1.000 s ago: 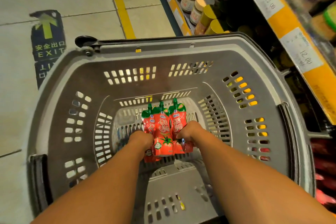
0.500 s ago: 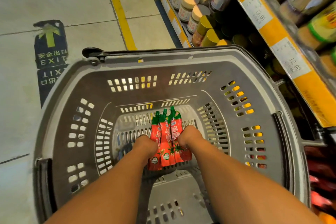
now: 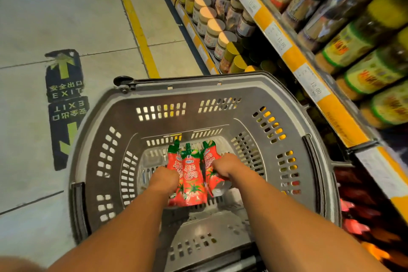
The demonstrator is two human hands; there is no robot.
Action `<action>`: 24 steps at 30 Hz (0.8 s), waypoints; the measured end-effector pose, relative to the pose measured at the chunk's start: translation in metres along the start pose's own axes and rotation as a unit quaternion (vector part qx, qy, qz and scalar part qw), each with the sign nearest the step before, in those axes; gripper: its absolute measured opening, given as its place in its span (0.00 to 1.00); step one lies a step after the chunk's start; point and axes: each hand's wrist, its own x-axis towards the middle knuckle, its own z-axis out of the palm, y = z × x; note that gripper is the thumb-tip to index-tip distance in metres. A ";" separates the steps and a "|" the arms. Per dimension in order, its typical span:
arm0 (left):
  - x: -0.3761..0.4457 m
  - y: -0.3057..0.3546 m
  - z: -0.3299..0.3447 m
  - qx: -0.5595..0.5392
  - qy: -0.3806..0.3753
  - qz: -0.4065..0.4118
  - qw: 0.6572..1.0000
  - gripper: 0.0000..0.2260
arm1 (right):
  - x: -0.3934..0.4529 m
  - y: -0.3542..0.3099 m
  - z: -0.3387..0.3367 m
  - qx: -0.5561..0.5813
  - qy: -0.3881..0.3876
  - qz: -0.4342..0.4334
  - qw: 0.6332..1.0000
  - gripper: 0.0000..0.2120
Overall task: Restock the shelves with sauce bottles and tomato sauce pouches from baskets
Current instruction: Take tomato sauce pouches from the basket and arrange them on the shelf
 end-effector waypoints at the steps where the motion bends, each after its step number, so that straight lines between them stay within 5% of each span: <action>1: -0.005 0.000 -0.003 -0.016 -0.023 0.000 1.000 0.09 | -0.008 0.000 -0.005 0.013 0.001 -0.002 1.000 0.09; 12: -0.115 0.055 -0.036 -0.185 -0.091 0.065 0.976 0.04 | -0.108 -0.002 -0.070 0.132 -0.005 -0.031 0.991 0.13; 18: -0.156 0.071 -0.042 -0.144 -0.138 0.121 0.972 0.11 | -0.157 -0.002 -0.104 0.190 -0.001 -0.083 0.978 0.36; 21: -0.176 0.076 -0.045 -0.128 -0.159 0.169 0.964 0.12 | -0.183 0.006 -0.119 0.213 0.018 -0.114 0.970 0.21; 24: -0.192 0.079 -0.049 -0.121 -0.162 0.210 0.957 0.11 | -0.206 0.019 -0.135 0.225 0.054 -0.134 0.964 0.18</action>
